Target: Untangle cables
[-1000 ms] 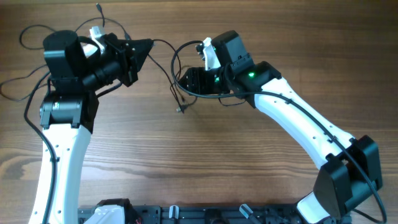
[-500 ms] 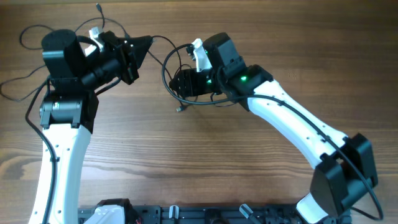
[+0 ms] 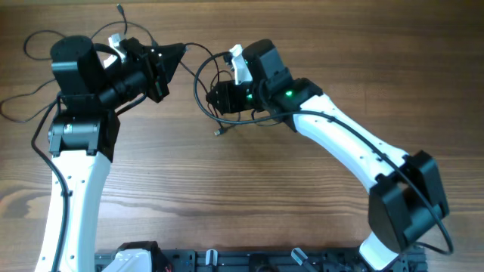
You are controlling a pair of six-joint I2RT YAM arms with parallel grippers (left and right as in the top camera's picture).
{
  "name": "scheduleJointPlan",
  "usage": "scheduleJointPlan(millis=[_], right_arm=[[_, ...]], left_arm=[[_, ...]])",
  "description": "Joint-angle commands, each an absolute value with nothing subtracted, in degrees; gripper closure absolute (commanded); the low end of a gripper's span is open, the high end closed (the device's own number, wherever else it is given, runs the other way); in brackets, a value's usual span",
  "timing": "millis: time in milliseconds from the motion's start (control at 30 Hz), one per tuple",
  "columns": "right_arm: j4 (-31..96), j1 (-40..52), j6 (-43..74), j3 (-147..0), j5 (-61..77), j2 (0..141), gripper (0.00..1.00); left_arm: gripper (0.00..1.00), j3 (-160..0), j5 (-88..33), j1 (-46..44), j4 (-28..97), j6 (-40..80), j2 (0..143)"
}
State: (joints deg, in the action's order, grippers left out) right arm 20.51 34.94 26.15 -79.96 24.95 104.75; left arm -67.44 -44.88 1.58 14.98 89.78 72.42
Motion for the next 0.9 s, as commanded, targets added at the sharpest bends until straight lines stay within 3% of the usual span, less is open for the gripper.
scheduleJointPlan(millis=[0,100,333,433,633,867], right_arm=[[19.92,35.09,25.71,-79.9,23.73,107.35,0.59],[19.51,35.09,25.69,-79.9,23.73,107.81,0.6],[18.28,35.09,25.69,-79.9,23.68,107.81,0.8],[17.72,35.07,25.71,-79.9,23.7,107.81,0.95],[19.68,35.07,28.75,-79.9,23.99,107.77,0.96],[31.81,33.15,28.51,-79.92,23.7,107.13,0.96]], left_arm=[[0.96,-67.4,-45.6,1.87,14.74,90.52,72.03],[0.96,-67.4,-45.6,1.87,14.74,90.52,72.03],[0.96,-67.4,-45.93,1.89,14.74,90.61,72.03],[0.96,-67.4,-46.26,1.89,14.76,90.96,72.03],[0.96,-67.4,-44.38,1.89,14.81,89.6,72.05],[0.96,-67.4,-30.87,2.87,23.4,82.74,72.05]])
